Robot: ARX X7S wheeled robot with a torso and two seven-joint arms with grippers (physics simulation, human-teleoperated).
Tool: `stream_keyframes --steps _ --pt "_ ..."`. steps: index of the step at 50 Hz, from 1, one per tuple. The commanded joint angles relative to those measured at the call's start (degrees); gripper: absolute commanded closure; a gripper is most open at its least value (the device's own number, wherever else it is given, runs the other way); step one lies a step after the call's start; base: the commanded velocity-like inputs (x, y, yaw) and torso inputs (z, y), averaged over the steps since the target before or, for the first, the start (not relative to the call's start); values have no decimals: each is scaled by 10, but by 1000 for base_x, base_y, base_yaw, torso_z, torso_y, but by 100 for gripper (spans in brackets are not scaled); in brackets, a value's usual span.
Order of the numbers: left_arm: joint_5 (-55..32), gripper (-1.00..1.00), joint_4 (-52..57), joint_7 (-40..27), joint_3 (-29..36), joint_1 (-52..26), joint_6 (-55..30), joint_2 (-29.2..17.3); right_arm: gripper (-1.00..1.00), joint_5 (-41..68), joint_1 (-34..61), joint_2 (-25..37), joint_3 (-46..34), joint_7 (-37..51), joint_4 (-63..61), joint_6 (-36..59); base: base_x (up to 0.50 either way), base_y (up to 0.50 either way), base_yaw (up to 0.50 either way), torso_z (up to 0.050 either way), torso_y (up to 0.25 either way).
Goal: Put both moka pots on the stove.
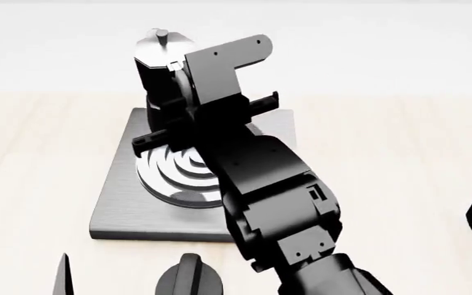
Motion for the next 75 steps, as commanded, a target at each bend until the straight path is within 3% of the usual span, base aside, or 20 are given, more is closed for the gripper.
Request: stream_keyframes --steps 1,11,34,35,44,55,65,75 --pt "-4 -100 -7 1 -1 2 9 -2 100 122 32 -8 -146 10 101 -124 0 0 0 0 0" --pt "-3 -100 -8 0 1 1 8 -3 100 212 45 -8 -244 20 122 -165 0 0 0 0 -108" --pt "1 -100 -14 0 4 1 24 -6 100 308 59 -7 -346 32 140 -197 0 0 0 0 -101" --pt "1 -100 -12 -1 3 2 24 -6 -100 311 61 -6 -346 33 136 -194 0 0 0 0 0" --pt "2 -100 -3 -4 4 5 21 -9 -100 322 62 52 -343 82 17 -177 0 0 0 0 0" --pt "4 -100 -6 -5 7 4 25 -9 -100 354 57 224 -324 216 -294 -143 0 0 0 0 0" --pt "8 -100 -8 -6 14 1 22 -8 -100 386 42 351 -303 282 -487 -138 0 0 0 0 0" --pt "9 -100 -2 -9 15 0 15 -10 -100 397 7 440 -282 322 -623 -175 0 0 0 0 0"
